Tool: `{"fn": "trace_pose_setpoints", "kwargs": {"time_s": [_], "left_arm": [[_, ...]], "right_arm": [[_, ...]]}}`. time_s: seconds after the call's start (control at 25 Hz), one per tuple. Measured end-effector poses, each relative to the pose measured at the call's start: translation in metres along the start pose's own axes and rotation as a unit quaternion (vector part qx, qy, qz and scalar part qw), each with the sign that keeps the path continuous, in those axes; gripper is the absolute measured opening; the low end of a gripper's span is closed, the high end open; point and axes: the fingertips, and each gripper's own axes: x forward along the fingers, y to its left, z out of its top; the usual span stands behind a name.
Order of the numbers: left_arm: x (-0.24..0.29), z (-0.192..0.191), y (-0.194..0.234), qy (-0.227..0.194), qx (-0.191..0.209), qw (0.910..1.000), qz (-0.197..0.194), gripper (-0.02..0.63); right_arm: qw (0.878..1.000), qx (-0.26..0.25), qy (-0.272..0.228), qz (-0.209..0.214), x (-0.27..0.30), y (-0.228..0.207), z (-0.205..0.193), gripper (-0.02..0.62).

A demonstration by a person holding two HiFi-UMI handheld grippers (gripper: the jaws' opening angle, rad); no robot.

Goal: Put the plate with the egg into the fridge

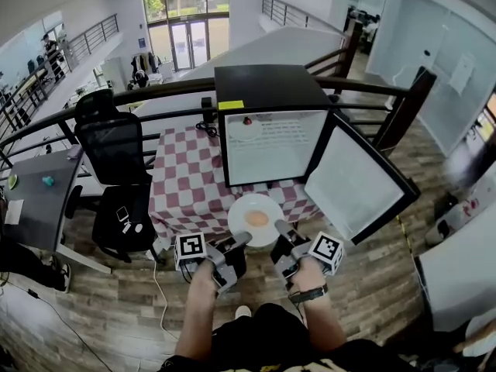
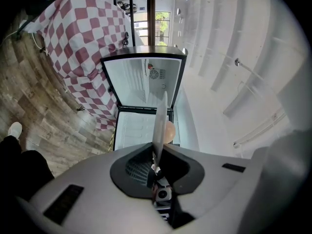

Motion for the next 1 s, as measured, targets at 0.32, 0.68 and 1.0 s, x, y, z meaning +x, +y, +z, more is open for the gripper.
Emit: {"fn": "trace_pose_setpoints", "kwargs": {"time_s": [0.32,0.68,1.0], "left_arm": [[0.027,0.021,0.004,0.008,-0.018,0.9998,0.008,0.038],[0.102,0.071,-0.013,-0.006,-0.003,0.9999,0.010,0.038],[0.165,0.090,-0.019,-0.008,0.008,0.9999,0.000,0.037]], "right_arm": [[1.000,0.012,-0.004,-0.011,0.018,-0.008,0.026,0.034],[1.000,0.020,0.001,0.002,0.071,0.000,0.105,0.034],[1.000,0.017,-0.004,0.014,0.090,0.001,0.169,0.034]]}}
